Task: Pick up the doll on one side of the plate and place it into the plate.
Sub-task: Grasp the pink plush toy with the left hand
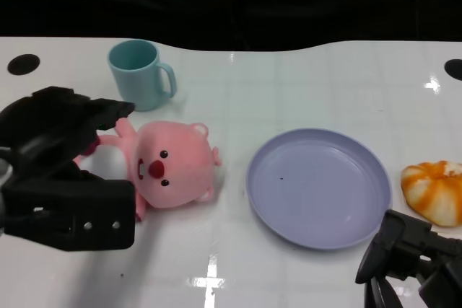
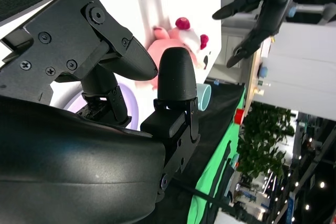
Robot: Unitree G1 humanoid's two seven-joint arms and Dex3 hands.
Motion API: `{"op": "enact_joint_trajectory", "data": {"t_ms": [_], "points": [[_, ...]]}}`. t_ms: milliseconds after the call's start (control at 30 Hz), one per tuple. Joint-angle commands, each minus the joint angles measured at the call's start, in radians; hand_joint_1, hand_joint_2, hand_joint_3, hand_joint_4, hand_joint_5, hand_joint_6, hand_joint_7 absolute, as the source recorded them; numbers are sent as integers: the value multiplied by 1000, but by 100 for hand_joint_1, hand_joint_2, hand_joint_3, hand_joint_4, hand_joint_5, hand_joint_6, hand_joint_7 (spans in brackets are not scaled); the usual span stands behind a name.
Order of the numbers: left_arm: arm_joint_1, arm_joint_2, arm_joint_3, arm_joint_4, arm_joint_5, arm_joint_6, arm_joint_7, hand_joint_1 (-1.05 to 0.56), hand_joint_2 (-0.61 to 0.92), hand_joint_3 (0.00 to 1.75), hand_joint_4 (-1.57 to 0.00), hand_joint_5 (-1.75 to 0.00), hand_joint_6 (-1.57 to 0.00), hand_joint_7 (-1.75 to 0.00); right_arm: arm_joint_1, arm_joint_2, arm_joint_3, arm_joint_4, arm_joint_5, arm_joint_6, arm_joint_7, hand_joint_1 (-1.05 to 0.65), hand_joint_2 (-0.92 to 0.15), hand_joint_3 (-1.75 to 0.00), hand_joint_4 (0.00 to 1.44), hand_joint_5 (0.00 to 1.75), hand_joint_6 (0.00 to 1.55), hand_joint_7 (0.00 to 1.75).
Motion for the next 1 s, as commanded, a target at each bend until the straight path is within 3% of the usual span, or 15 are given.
{"op": "enact_joint_trajectory", "data": {"t_ms": [33,1000], "points": [[-45,-6,-34,66,39,15,13,-74,91,0,-16,-31,-29,0,6,-10,-11,-17,5,0,-2,-17,-42,-146,72,175,60,154],[-399,-206,-334,759,148,28,110,-74,92,2,-18,-14,-26,0,27,-10,-10,-47,4,5,-6,-18,-43,-144,71,175,60,155]]}}
